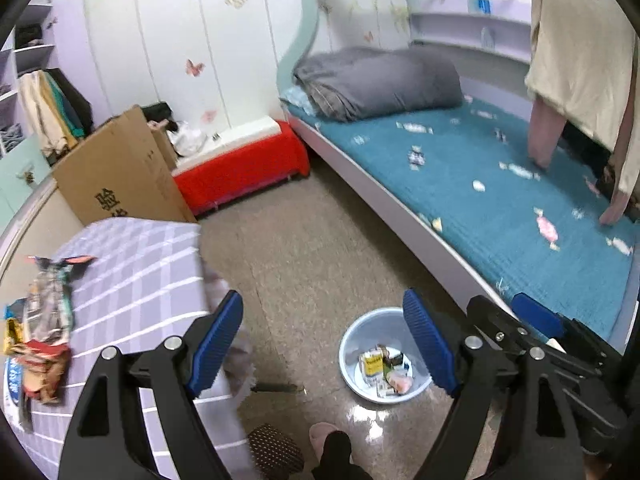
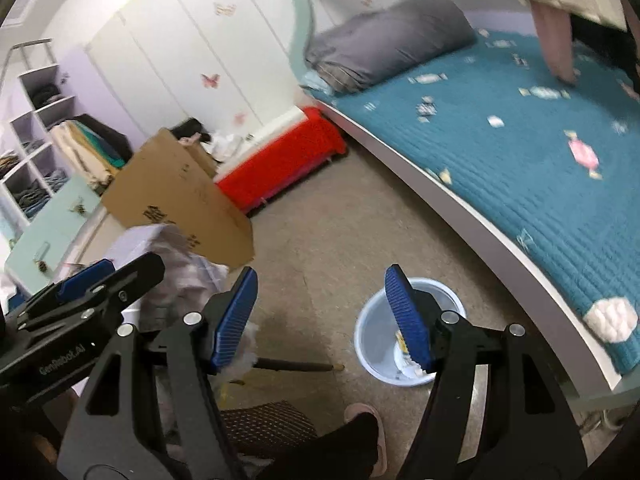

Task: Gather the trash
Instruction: 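Return both tools to the table, then grasp the yellow snack packet with the left tool while the right tool grasps the blue wrapper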

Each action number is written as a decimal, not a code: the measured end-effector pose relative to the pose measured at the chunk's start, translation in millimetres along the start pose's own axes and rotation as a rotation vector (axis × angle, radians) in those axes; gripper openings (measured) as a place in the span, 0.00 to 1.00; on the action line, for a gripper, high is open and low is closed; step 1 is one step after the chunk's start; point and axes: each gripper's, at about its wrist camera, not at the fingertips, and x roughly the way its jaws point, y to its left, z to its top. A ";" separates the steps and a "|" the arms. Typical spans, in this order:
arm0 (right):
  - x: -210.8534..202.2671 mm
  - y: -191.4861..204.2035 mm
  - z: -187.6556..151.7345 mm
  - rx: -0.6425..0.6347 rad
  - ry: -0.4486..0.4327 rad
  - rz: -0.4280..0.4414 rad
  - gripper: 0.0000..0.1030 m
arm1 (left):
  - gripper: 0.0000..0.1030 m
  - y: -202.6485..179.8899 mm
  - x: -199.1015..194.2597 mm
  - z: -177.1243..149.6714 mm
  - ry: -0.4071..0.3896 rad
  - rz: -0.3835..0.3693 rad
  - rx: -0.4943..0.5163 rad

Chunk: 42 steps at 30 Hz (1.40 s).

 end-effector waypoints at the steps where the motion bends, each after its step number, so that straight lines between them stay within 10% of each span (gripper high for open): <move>1: -6.7 9.8 1.3 -0.015 -0.010 0.013 0.65 | 0.78 5.4 -9.1 0.4 -0.015 0.006 -0.005; 20: -19.6 202.9 -36.3 -0.347 0.030 0.194 0.68 | 0.81 228.0 -122.5 -53.0 -0.067 0.169 -0.225; 27: 11.5 274.6 -49.6 -0.406 0.091 0.235 0.70 | 0.82 327.3 -99.9 -69.1 0.058 0.370 -0.322; 42: 96.2 350.1 -52.8 -0.513 0.198 0.202 0.71 | 0.81 412.5 -29.0 -94.2 0.195 0.399 -0.468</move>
